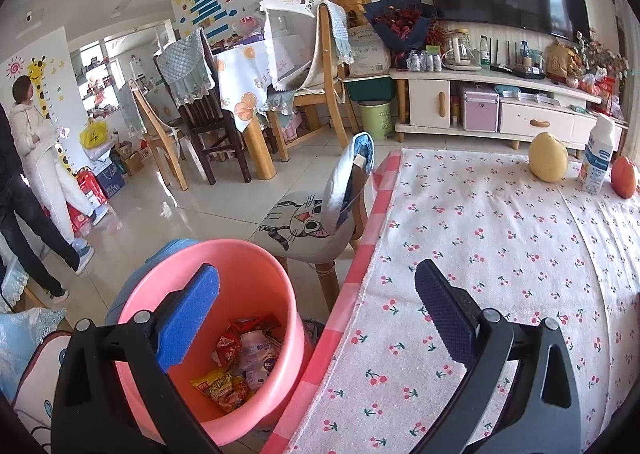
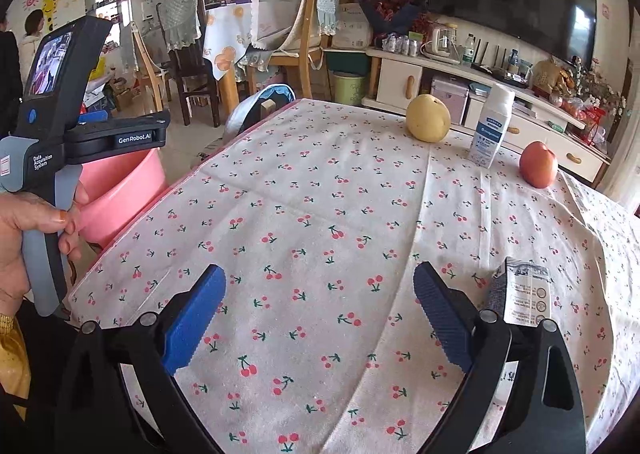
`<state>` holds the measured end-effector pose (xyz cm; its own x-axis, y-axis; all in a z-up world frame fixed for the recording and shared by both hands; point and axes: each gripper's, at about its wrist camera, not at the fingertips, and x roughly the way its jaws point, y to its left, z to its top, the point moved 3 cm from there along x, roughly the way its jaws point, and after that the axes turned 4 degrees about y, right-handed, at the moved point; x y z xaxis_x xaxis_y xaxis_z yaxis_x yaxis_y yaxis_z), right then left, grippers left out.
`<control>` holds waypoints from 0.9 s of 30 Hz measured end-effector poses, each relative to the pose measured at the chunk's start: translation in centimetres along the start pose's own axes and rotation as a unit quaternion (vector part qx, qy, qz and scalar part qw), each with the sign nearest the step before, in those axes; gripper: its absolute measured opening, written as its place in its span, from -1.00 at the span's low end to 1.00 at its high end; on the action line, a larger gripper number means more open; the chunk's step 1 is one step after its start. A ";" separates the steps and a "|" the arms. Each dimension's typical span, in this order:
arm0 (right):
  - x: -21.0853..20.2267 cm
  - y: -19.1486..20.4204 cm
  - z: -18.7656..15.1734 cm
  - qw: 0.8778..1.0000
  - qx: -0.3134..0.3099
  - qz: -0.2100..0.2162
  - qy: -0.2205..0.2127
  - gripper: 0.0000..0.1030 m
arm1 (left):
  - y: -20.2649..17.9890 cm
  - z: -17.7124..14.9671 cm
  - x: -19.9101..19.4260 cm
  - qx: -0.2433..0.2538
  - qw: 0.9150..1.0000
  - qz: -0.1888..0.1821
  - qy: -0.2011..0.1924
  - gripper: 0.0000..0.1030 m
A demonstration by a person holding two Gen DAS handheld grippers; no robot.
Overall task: Collect trash
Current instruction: 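Move both tools back over the table toward the white milk carton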
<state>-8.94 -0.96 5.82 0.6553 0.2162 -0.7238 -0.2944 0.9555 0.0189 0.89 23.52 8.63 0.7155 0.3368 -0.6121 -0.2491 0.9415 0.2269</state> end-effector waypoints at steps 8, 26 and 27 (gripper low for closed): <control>-1.8 -3.0 -1.2 1.000 0.016 -0.016 -0.009 0.83 | -2.4 -1.1 -1.3 0.024 1.000 -0.014 0.003 0.92; -5.2 -9.4 -2.3 0.997 0.035 -0.051 -0.039 0.83 | -10.0 -5.3 -6.2 0.015 0.986 -0.157 0.052 0.92; -5.5 -9.7 -2.3 0.997 0.038 -0.052 -0.043 0.83 | -10.4 -5.4 -6.4 0.016 0.985 -0.162 0.053 0.92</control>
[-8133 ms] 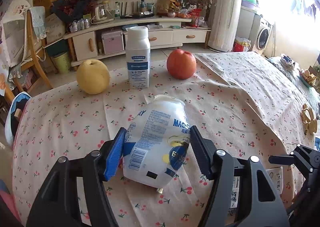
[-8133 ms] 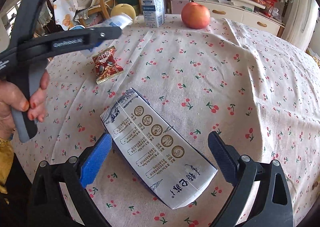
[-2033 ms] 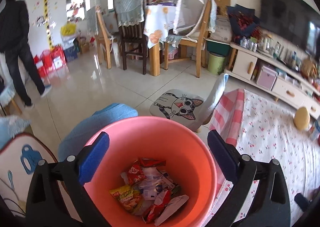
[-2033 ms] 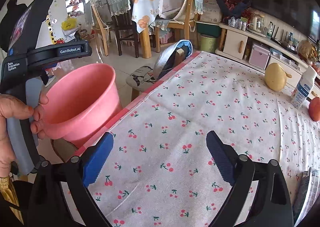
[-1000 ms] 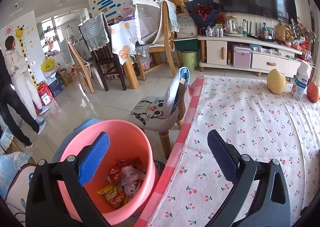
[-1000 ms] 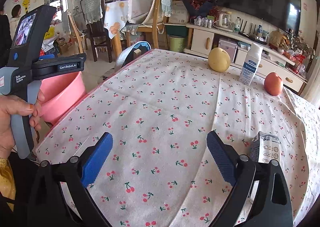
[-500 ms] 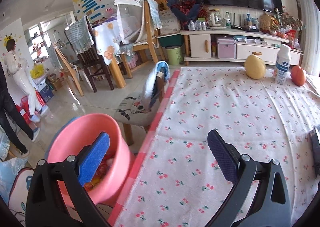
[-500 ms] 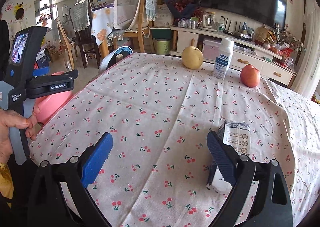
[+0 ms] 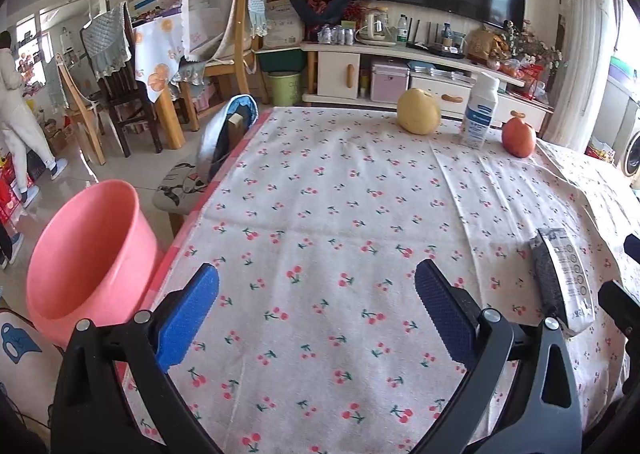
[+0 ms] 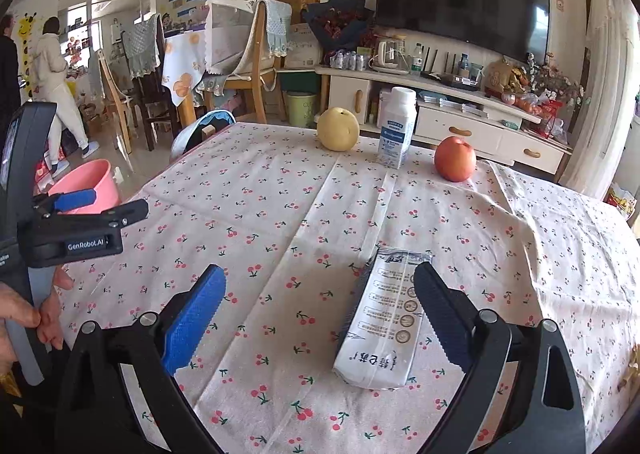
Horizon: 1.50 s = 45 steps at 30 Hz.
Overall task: Collect trash
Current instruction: 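Move both tools back over the table toward the white milk carton, then grasp the white milk carton with the left tool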
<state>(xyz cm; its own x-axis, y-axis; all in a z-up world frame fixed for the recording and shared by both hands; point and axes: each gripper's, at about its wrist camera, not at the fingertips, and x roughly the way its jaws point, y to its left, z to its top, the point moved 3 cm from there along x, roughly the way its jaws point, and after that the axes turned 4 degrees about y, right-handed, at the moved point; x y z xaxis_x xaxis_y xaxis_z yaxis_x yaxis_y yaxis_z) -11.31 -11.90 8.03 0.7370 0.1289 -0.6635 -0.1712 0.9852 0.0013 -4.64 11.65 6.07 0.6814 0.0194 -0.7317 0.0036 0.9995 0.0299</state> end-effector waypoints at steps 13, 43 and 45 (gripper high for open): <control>-3.3 -4.6 0.5 0.997 0.007 -0.045 -0.058 0.83 | -5.8 -1.2 -0.7 -0.029 0.991 -0.123 0.035 0.92; -2.9 -10.2 -0.6 0.996 0.063 -0.054 -0.016 0.83 | -23.7 -4.0 5.3 0.109 0.947 -0.258 0.155 0.77; -2.4 -10.3 -0.8 0.996 0.066 -0.058 -0.004 0.83 | -23.6 -4.2 5.8 0.108 0.948 -0.254 0.160 0.48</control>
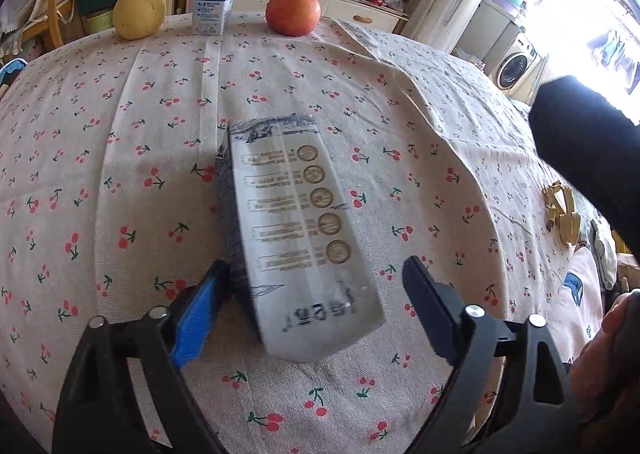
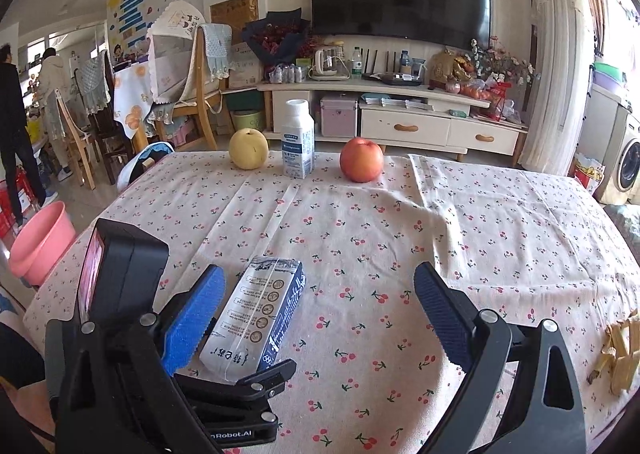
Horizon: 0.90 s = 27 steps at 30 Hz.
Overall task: Collect trash
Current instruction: 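Grasp the white milk carton with the left tool, then hold the carton in the left tool while the right tool grips its other end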
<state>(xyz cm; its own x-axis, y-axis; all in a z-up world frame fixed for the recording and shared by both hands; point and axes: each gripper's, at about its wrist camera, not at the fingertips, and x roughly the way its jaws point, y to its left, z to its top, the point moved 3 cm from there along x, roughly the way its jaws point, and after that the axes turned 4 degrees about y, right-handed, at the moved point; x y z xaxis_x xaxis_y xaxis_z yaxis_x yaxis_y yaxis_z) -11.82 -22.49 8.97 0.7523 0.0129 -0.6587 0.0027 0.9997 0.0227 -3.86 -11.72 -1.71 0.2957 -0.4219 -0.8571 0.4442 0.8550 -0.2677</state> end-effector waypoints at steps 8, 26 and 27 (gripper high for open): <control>2.1 -0.9 -0.8 0.999 0.027 0.004 0.042 0.83 | 0.3 -0.2 -0.4 0.006 1.000 0.013 -0.021 0.17; 7.7 -0.6 -2.8 0.955 0.168 0.201 0.137 0.83 | 3.2 -1.2 -5.4 0.003 0.997 0.028 -0.071 0.15; 8.1 -0.5 -2.8 0.948 0.183 0.214 0.146 0.83 | 3.3 -1.3 -5.7 0.003 0.997 0.027 -0.076 0.15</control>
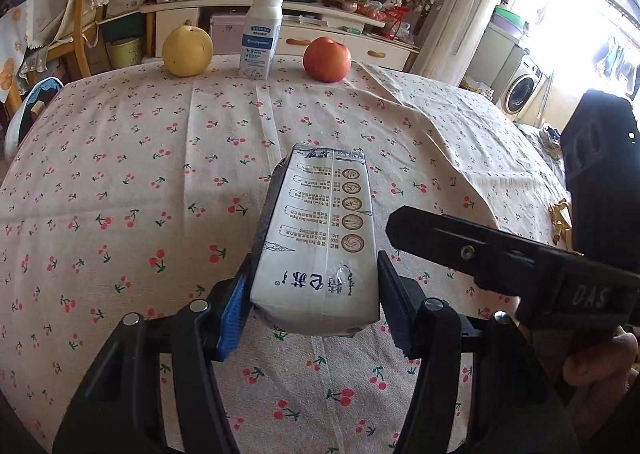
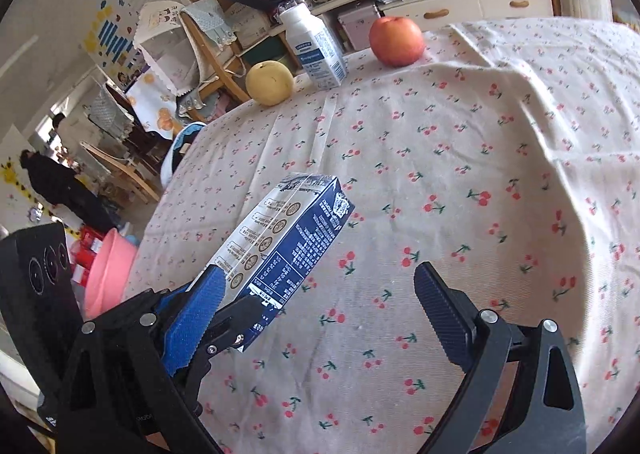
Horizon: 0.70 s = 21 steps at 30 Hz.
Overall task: Collect trash
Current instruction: 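Hold the carton in the left tool while the right tool grips its other end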
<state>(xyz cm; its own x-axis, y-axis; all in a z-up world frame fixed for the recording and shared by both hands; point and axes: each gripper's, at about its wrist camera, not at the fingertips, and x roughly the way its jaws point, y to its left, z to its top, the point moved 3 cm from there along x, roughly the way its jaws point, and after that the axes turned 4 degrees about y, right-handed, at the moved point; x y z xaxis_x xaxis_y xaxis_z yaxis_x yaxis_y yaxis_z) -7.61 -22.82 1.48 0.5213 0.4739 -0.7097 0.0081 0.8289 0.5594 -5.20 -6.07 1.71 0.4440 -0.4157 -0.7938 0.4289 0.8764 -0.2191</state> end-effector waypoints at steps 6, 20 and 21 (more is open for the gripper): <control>2.7 0.3 -0.2 0.993 0.052 0.096 0.041 0.74 | 0.5 -0.2 -1.4 0.009 1.000 -0.004 -0.020 0.15; 4.2 3.0 0.0 0.988 0.036 0.138 0.061 0.10 | 2.9 -1.4 -2.1 0.013 1.000 -0.007 -0.018 0.15; 4.1 3.2 0.0 0.988 0.034 0.139 0.060 0.08 | 3.1 -1.4 -2.2 0.014 1.000 -0.008 -0.018 0.15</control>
<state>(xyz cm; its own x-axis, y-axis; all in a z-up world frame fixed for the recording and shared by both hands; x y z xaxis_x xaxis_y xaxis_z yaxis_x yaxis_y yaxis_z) -5.45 -18.24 0.38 0.4070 0.7149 -0.5685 -0.0611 0.6423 0.7640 -5.98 -2.10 1.95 0.4642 -0.4378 -0.7699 0.4570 0.8630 -0.2152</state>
